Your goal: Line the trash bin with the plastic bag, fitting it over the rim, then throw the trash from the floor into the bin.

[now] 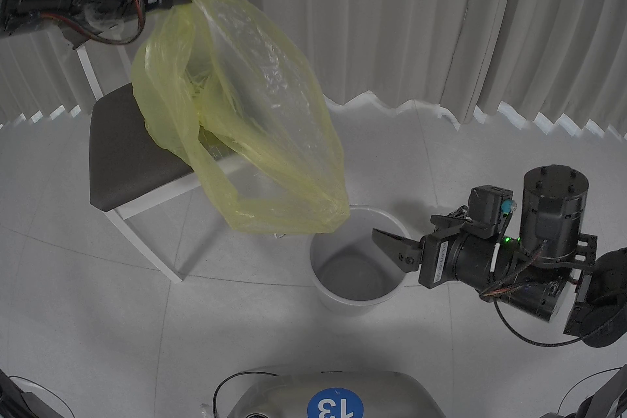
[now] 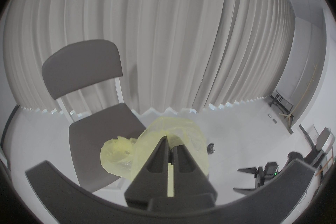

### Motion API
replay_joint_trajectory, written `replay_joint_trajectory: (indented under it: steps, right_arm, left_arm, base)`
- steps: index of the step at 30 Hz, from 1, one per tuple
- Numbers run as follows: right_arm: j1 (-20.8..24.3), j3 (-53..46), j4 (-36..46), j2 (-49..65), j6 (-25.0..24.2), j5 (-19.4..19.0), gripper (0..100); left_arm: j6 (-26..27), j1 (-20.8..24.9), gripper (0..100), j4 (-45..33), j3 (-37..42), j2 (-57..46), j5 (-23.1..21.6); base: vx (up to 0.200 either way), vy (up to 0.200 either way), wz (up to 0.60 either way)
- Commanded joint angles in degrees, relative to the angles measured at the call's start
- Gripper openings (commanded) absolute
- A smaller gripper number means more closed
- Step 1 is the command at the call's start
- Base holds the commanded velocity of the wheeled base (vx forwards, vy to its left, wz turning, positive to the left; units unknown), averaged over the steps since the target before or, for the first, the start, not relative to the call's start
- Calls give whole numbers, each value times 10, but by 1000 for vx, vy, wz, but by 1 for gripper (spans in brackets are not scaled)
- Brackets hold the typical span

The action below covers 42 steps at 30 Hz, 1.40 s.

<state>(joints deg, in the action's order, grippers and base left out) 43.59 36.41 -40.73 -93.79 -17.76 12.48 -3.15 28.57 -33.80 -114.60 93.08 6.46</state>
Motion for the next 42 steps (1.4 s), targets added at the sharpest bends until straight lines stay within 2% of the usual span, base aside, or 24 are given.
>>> replay_joint_trajectory:
  steps: [1,5,8,10,16,26,34,42]
  right_arm:
    - [9,-8,0,-10,0,1,100]
    - [13,-10,0,-10,0,3,100]
    - [16,-9,-1,-14,0,5,100]
    - [16,-4,-1,-16,0,6,100]
    - [19,10,-30,-19,-2,6,100]
    - [65,32,-116,-73,-22,27,100]
    - [96,24,-123,-79,-23,29,100]
    - [118,-29,-117,-55,-11,25,100]
  left_arm:
    - [1,2,0,54,0,-38,-5]
    - [2,3,0,146,2,-67,-6]
    - [4,12,0,193,64,-87,-6]
    - [3,23,0,212,77,-93,-2]
    - [2,43,0,211,80,-106,0]
    - [-1,61,0,212,80,-108,4]
    - [0,59,0,214,77,-102,7]
    - [0,44,0,217,76,-91,11]
  base:
    - [0,0,0]
    - [0,0,0]
    - [0,0,0]
    - [0,0,0]
    - [0,0,0]
    - [0,0,0]
    - [0,0,0]
    - [0,0,0]
